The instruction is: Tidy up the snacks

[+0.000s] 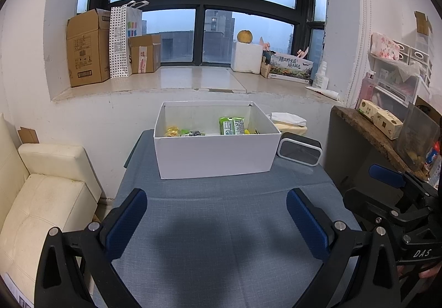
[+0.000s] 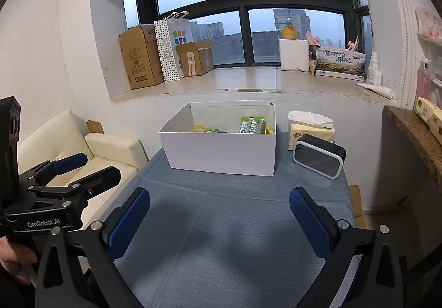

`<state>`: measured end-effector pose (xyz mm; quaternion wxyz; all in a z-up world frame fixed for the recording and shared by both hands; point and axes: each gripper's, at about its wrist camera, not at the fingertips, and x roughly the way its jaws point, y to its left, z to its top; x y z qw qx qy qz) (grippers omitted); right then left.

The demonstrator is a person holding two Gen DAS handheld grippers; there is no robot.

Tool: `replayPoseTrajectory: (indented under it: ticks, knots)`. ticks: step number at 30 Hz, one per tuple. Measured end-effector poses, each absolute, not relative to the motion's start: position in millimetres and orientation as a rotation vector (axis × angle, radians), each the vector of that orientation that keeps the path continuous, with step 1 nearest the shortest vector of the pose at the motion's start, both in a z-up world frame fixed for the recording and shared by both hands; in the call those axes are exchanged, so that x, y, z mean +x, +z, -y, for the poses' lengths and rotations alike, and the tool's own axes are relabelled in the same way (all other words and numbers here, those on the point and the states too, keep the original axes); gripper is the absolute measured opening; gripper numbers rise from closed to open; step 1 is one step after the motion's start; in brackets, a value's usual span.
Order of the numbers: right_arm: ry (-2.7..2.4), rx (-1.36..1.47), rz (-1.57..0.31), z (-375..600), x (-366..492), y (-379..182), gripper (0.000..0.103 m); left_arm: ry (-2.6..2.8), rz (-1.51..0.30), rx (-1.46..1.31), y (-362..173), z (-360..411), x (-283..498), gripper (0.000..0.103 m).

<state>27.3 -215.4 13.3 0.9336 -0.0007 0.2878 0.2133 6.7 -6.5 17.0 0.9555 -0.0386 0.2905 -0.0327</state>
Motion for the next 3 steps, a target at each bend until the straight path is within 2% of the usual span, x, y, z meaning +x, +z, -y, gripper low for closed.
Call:
replayPoseTrajectory:
  ticks: [3]
  knots:
    - [0.437, 0.000, -0.589, 215.3, 27.3, 13.0, 0.103, -0.077, -0.584, -0.083, 17.6, 4.9, 5.1, 0.103]
